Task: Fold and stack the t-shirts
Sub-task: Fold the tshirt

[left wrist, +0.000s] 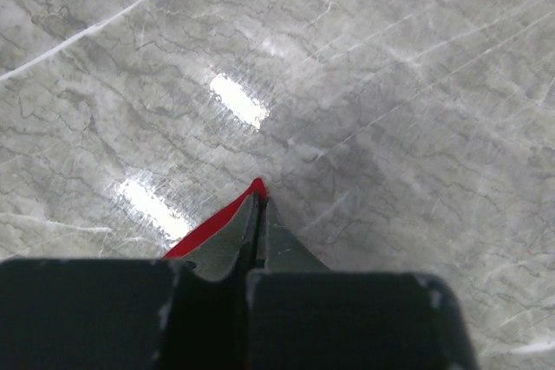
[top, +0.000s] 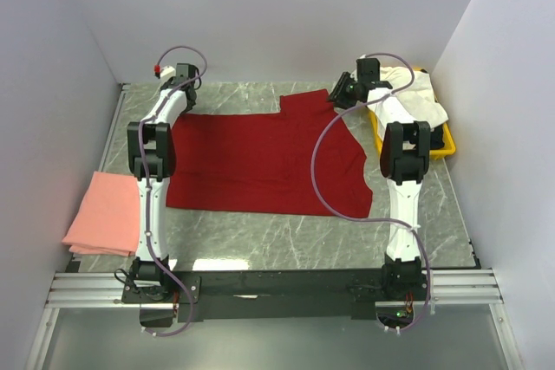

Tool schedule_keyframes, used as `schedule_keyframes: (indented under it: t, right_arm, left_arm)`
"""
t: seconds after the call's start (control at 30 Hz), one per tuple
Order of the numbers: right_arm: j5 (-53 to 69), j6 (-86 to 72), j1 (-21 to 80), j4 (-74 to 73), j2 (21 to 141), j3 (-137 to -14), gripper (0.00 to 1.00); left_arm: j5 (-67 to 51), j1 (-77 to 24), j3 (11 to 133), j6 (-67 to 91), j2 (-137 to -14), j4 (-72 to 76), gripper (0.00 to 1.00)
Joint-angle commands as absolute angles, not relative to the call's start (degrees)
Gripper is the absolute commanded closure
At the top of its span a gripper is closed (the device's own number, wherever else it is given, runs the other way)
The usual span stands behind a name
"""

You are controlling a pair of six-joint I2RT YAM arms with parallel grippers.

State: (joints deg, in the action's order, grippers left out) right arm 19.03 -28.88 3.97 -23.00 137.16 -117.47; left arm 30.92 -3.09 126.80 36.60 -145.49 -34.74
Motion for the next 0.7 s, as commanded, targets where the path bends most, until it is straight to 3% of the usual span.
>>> schedule_keyframes:
  t: [0.0,0.67]
  right_arm:
    - [17.32,-31.11,3.08,-25.4,139.65,-121.28,0.57]
    - [16.88,-46.4,1.93,-21.01,145.11,-124.02,0.57]
  left_arm:
    - [28.57,-3.34,124.28,36.3,-141.33,-33.14,1.0]
    - [25.23,-3.25,120.15,36.65,-138.08,-29.27,1.0]
